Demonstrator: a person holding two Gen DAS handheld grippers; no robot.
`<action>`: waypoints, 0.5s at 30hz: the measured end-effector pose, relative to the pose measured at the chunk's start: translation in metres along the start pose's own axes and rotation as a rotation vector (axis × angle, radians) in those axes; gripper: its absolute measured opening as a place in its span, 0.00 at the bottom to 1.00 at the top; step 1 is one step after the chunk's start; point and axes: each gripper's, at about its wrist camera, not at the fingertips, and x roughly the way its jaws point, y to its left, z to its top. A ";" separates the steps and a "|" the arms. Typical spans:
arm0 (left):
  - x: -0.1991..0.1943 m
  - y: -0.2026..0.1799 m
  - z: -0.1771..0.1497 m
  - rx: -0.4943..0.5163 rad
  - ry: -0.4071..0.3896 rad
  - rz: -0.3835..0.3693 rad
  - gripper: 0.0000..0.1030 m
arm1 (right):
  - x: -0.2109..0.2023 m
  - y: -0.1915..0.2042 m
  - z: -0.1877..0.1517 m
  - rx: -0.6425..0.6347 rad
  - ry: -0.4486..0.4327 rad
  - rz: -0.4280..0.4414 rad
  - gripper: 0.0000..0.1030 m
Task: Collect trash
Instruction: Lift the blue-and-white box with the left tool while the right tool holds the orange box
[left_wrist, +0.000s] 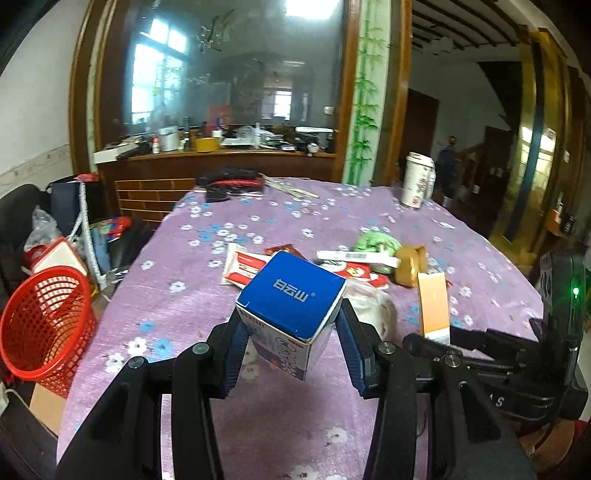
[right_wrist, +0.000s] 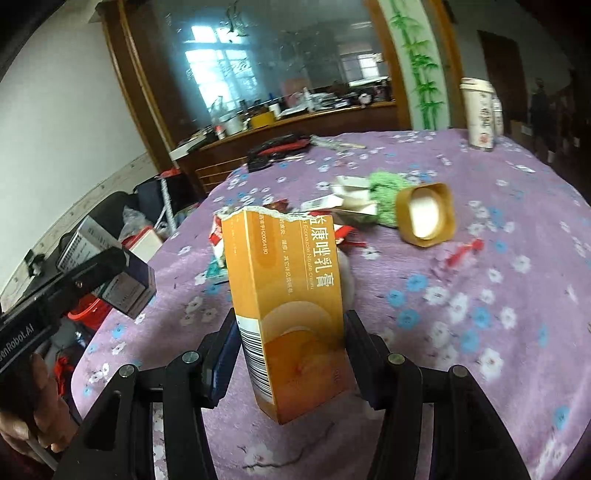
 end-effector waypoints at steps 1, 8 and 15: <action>-0.001 -0.001 0.001 0.005 -0.002 0.008 0.44 | 0.001 0.003 0.001 -0.010 0.002 0.014 0.57; -0.018 -0.013 -0.005 0.039 -0.018 0.018 0.44 | -0.013 0.007 -0.008 0.006 -0.025 0.016 0.57; -0.033 -0.002 -0.018 0.048 0.005 -0.048 0.44 | -0.038 0.010 -0.025 0.072 -0.033 -0.045 0.57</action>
